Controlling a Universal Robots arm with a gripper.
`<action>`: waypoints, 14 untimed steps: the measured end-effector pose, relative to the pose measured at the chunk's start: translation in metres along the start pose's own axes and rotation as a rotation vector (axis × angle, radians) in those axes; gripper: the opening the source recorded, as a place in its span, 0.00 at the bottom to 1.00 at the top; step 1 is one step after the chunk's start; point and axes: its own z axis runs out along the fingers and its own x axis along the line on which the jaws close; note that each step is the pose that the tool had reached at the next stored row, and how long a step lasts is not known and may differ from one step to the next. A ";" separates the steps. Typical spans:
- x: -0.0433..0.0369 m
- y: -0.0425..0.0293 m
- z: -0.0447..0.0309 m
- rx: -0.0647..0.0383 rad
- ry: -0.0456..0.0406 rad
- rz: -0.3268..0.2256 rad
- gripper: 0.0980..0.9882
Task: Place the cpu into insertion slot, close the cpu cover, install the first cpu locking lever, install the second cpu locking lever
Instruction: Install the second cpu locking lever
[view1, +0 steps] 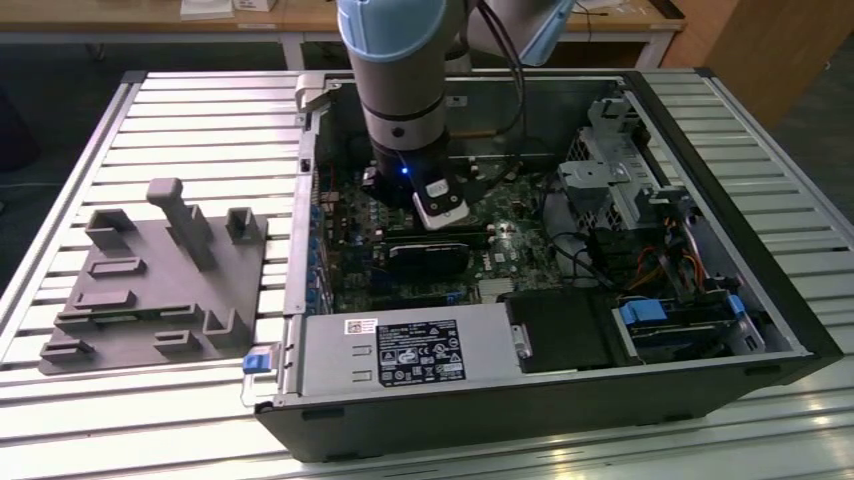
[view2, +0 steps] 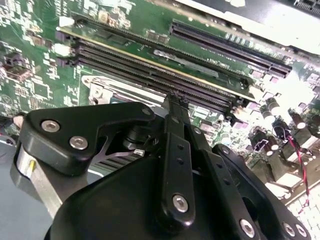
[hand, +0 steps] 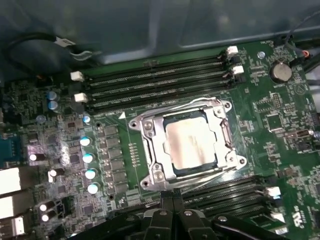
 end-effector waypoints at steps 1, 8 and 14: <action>0.0005 -0.0012 0.0005 -0.005 0.0013 0.000 0.01; 0.0025 -0.0080 0.0044 -0.045 0.0105 0.002 0.01; 0.0056 -0.0126 0.0075 -0.089 0.0202 0.007 0.01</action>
